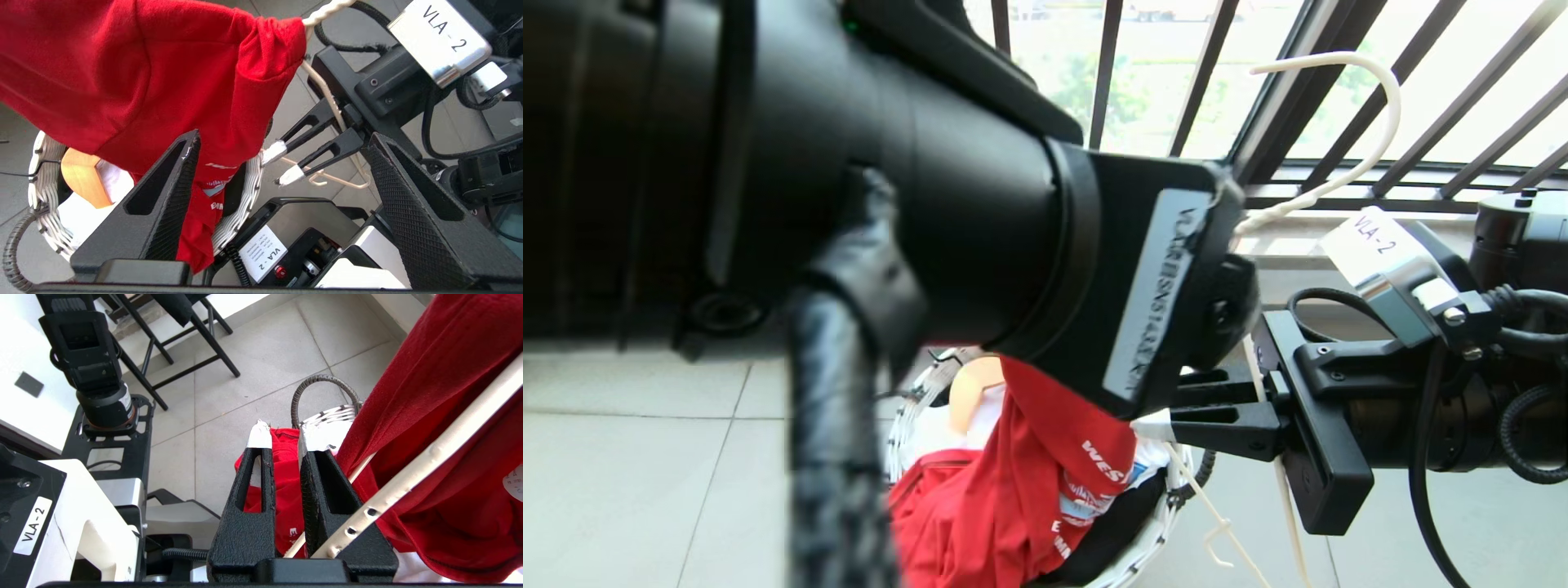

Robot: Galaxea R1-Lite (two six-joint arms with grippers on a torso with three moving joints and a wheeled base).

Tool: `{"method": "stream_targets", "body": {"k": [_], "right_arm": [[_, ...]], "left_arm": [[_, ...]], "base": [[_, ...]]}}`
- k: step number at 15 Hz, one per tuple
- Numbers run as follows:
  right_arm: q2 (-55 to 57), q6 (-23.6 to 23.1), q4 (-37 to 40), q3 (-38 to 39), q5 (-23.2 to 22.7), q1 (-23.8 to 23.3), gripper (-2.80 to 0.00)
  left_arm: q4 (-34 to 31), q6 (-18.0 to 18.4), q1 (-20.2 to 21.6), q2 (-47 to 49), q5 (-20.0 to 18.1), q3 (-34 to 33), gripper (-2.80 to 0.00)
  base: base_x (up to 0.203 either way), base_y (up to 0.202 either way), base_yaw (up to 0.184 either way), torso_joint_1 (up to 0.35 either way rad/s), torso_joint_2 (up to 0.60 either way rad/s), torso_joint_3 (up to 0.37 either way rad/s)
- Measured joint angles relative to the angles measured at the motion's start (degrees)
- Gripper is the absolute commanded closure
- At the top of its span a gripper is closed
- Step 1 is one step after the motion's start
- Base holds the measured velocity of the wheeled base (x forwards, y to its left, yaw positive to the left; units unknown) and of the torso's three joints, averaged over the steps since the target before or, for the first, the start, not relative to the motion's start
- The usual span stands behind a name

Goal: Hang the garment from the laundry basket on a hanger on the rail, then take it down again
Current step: Hang the clothes on the clothes rack

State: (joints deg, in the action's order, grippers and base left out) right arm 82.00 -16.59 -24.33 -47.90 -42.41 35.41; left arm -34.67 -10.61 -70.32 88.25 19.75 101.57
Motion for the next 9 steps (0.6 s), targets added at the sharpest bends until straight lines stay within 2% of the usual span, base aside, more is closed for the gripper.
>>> {"method": "stream_targets", "body": {"k": [4,6,9], "right_arm": [[-0.3,-0.2,0.0,0.2,0.2,-0.3,0.00],[-0.4,-0.2,0.0,0.3,0.3,-0.3,0.00],[-0.4,-0.2,0.0,0.3,1.0,-0.4,0.00]], "left_arm": [[0.1,-1.8,2.3,-6.7,0.3,-6.6,0.00],[1.2,-3.3,5.8,-10.0,0.3,-9.6,0.00],[6.6,-4.0,11.2,-14.1,0.1,-17.9,0.00]], "base": [[0.000,0.000,0.000,0.000,0.00,0.000],[0.000,0.000,0.000,0.000,0.00,0.000],[0.000,0.000,0.000,0.000,0.00,0.000]]}}
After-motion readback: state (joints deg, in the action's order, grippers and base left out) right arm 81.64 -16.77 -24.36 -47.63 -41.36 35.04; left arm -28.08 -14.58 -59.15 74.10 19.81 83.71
